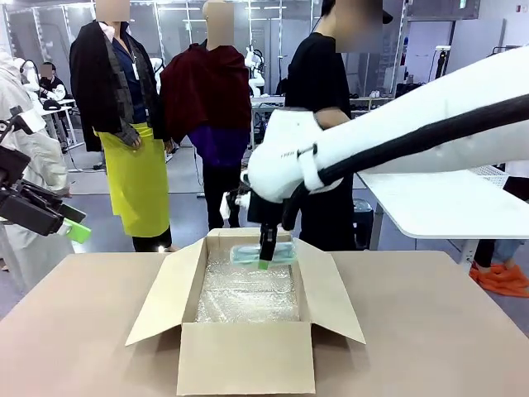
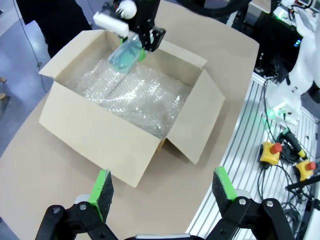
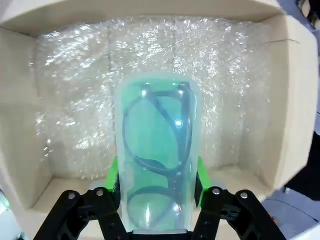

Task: Pack the glasses set securely to prepare it for shipping.
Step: Place the Glasses case inside the Package Box.

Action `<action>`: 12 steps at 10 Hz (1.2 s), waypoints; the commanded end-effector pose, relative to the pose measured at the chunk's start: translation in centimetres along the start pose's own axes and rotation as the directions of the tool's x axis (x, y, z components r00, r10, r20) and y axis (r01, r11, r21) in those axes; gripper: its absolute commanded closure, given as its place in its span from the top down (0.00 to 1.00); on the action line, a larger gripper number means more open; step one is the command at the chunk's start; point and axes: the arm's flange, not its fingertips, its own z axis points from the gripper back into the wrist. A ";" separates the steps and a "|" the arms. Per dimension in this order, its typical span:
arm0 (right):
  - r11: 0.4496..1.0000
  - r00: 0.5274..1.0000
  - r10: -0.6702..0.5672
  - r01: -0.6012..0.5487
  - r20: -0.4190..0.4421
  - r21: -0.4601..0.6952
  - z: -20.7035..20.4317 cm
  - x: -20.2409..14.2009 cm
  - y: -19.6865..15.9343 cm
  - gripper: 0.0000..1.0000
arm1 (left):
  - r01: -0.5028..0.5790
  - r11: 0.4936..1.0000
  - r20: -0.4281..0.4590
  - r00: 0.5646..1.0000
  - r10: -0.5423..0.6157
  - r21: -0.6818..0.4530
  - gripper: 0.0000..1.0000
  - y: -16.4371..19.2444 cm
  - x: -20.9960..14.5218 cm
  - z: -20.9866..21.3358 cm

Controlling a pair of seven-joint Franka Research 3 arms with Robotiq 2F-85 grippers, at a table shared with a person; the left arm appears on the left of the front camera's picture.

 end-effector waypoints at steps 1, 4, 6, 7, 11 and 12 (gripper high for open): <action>0.999 0.999 -0.033 0.033 0.003 0.001 -2.2 0.9 -1.2 0.42 | 0.012 1.000 0.011 1.000 -0.012 -0.019 1.00 -0.1 0.0 0.2; 0.999 0.999 -0.044 0.044 0.008 0.001 -6.6 1.6 -1.7 0.42 | 0.012 1.000 0.011 1.000 -0.012 -0.019 1.00 -0.1 0.0 0.2; 0.997 0.997 -0.074 0.075 0.024 -0.025 -7.5 1.7 -2.5 0.42 | 0.012 1.000 0.011 1.000 -0.012 -0.019 1.00 -0.1 0.0 0.2; 0.996 0.996 -0.085 0.086 0.022 -0.030 -8.0 1.8 -2.7 0.75 | 0.012 1.000 0.011 1.000 -0.012 -0.019 1.00 -0.1 0.0 0.2; 0.991 0.991 -0.132 0.133 0.037 -0.032 -8.0 1.2 -2.9 1.00 | 0.012 1.000 0.011 1.000 -0.012 -0.019 1.00 -0.1 0.0 0.2; 0.989 0.988 -0.142 0.145 0.056 -0.042 -7.2 0.9 -2.5 1.00 | 0.012 1.000 0.011 1.000 -0.012 -0.019 1.00 -0.1 0.0 0.2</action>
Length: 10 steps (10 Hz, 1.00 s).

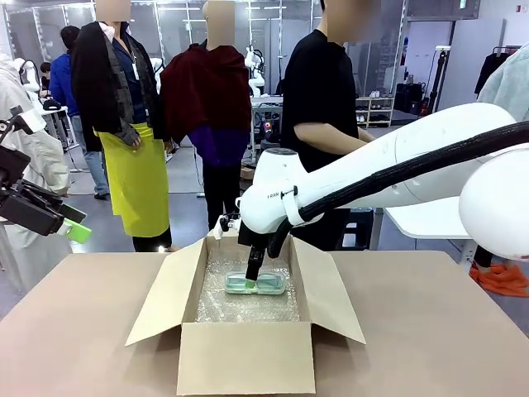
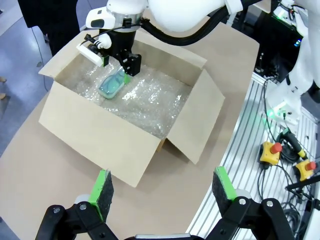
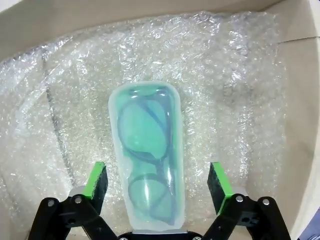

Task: Pack the glasses set securely to prepare it for shipping.
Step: Place the Glasses case inside the Package Box, then put the Glasses case from the right side of the table into the Package Box.

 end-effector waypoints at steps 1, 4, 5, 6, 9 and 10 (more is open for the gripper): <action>0.998 0.999 -0.049 0.050 0.017 -0.039 2.5 -1.1 1.7 1.00 | 0.012 1.000 0.011 1.000 -0.012 -0.019 1.00 -0.1 0.0 0.2; 1.000 1.000 0.000 0.000 0.000 0.000 0.0 0.0 0.0 1.00 | 0.012 1.000 0.011 1.000 -0.012 -0.019 1.00 -0.1 0.0 0.2; 1.000 1.000 0.000 0.000 0.000 0.000 0.0 0.0 0.0 1.00 | 0.012 1.000 0.011 1.000 -0.012 -0.019 1.00 -0.1 0.0 0.2; 1.000 1.000 0.000 0.000 0.000 0.000 0.0 0.0 0.0 1.00 | 0.012 1.000 0.011 1.000 -0.012 -0.019 1.00 -0.1 0.0 0.2; 1.000 1.000 0.000 0.000 0.000 0.000 0.0 0.0 0.0 1.00 | 0.012 1.000 0.011 1.000 -0.012 -0.019 1.00 -0.1 0.0 0.2; 1.000 1.000 0.000 0.000 0.000 0.000 0.0 0.0 0.0 1.00 | 0.012 1.000 0.011 1.000 -0.012 -0.019 1.00 -0.1 0.0 0.2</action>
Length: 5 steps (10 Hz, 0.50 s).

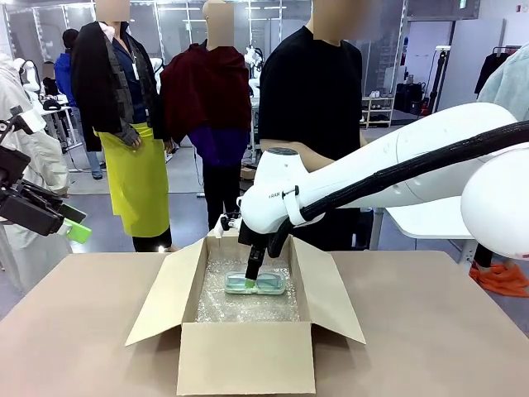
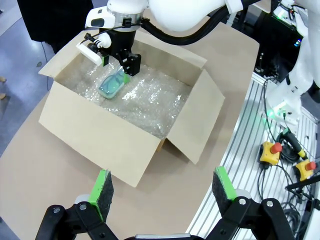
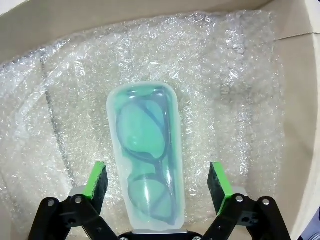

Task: Pack the glasses set securely to prepare it for shipping.
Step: Put the Glasses case from the right side of the table into the Package Box.

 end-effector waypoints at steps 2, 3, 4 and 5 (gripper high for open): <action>1.000 1.000 0.013 -0.013 -0.003 -0.003 0.1 0.1 0.0 1.00 | 0.012 1.000 0.011 1.000 -0.012 -0.019 1.00 -0.1 0.0 0.2; 1.000 1.000 0.013 -0.013 -0.003 -0.003 0.1 0.1 0.0 1.00 | 0.012 1.000 0.011 1.000 -0.012 -0.019 1.00 -0.1 0.0 0.2; 1.000 1.000 0.000 0.000 0.001 0.000 0.0 0.0 0.0 1.00 | 0.012 1.000 0.011 1.000 -0.012 -0.019 1.00 -0.1 0.0 0.2; 0.997 0.998 -0.070 0.070 -0.001 0.017 4.2 -0.4 1.5 1.00 | 0.012 1.000 0.011 1.000 -0.012 -0.019 1.00 -0.1 0.0 0.2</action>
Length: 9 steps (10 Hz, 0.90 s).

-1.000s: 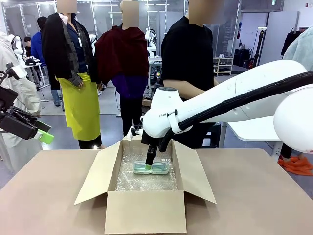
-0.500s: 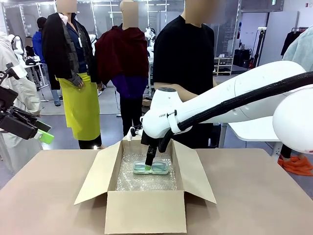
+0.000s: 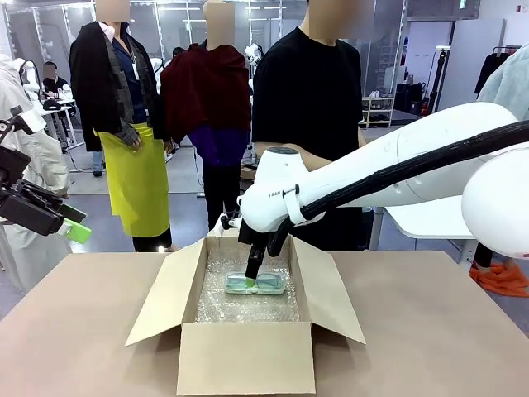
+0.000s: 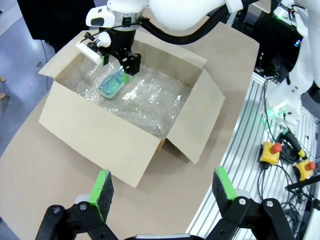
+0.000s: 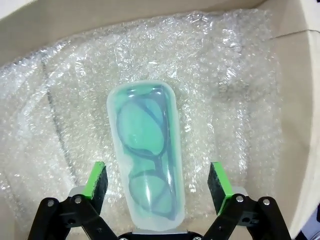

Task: Pack the glasses set securely to prepare it for shipping.
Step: Put the Glasses case from the right side of the table into the Package Box.

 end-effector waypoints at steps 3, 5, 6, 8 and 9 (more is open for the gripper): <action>0.959 0.963 -0.270 0.268 -0.007 -0.092 11.2 -5.2 4.5 1.00 | 0.012 1.000 0.011 1.000 -0.012 -0.019 1.00 -0.1 0.0 0.2; 0.888 0.901 -0.432 0.433 0.042 -0.151 15.0 -9.4 6.6 1.00 | 0.012 1.000 0.011 1.000 -0.012 -0.019 1.00 -0.1 0.0 0.2; 0.839 0.858 -0.504 0.513 0.098 -0.179 16.6 -11.6 8.2 1.00 | 0.012 1.000 0.011 1.000 -0.012 -0.019 1.00 -0.1 0.0 0.2; 0.737 0.761 -0.602 0.646 0.242 -0.199 18.5 -16.0 10.2 1.00 | 0.012 1.000 0.011 1.000 -0.012 -0.019 1.00 -0.1 0.0 0.2; 0.676 0.703 -0.646 0.708 0.298 -0.204 19.4 -19.0 10.9 1.00 | 0.012 1.000 0.011 1.000 -0.012 -0.019 1.00 -0.1 0.0 0.2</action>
